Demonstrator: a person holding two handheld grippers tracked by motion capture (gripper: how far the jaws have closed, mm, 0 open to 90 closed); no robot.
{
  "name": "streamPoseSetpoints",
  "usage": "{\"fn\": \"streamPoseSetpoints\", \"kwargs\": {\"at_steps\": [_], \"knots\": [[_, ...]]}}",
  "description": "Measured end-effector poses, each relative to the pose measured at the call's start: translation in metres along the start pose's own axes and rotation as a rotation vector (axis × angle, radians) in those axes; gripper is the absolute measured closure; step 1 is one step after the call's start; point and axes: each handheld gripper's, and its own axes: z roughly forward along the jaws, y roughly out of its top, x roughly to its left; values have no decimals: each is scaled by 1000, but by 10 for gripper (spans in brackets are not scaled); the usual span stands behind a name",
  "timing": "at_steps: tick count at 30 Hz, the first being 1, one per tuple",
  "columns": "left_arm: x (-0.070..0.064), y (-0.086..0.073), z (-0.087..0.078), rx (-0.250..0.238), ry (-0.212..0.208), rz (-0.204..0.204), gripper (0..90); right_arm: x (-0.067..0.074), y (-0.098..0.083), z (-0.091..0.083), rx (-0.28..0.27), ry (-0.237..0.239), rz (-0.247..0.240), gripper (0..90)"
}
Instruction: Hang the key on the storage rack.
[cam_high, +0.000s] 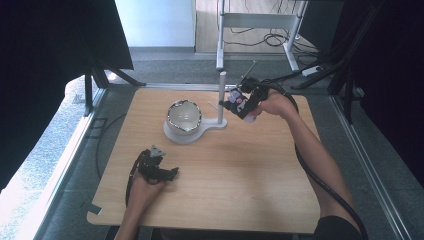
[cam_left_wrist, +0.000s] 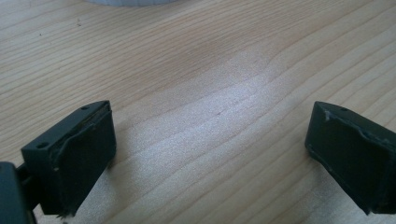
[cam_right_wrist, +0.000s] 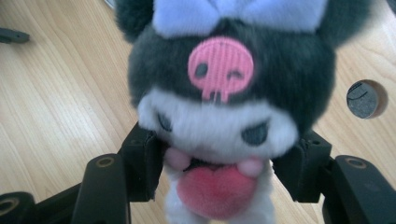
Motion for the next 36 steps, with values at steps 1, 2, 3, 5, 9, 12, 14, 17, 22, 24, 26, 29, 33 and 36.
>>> {"fn": "streamPoseSetpoints", "kwargs": {"at_steps": [1, 2, 3, 5, 9, 12, 14, 17, 22, 24, 26, 29, 33, 36], "knots": [[0, 0, 0, 0, 0, 0, 18, 0, 0, 0, 0, 0, 0, 396], [0, 0, 0, -2, 1, 0, 18, 0, 0, 2, 2, 0, 4, 396], [0, 0, 0, -2, 0, 0, 18, -1, -1, 5, 2, 1, 6, 396], [0, 0, 0, -2, 1, 0, 18, -1, -1, 9, 1, 5, 11, 392], [0, 0, 0, -2, 1, 0, 18, -2, -2, 15, 1, 4, 4, 368], [0, 0, 0, -2, 0, -1, 18, -2, -3, 18, -7, -15, -14, 262], [0, 0, 0, -2, 0, -1, 18, -2, -4, 19, -14, -28, -15, 226], [0, 0, 0, -3, 0, -1, 18, -2, -5, 18, -22, -37, -18, 176], [0, 0, 0, -3, 0, -1, 18, -1, -10, 15, -36, -72, -25, 137], [0, 0, 0, -2, 0, -1, 18, 1, -13, 13, -46, -87, -33, 131], [0, 0, 0, -3, 0, -1, 18, 1, -14, 13, -45, -94, -39, 129], [0, 0, 0, -3, 0, -1, 18, 3, -18, 12, -48, -97, -46, 126], [0, 0, 0, -2, 1, -1, 18, 6, -23, 12, -54, -107, -52, 110], [0, 0, 0, -2, 1, -1, 18, 8, -27, 11, -64, -114, -52, 88]]}}
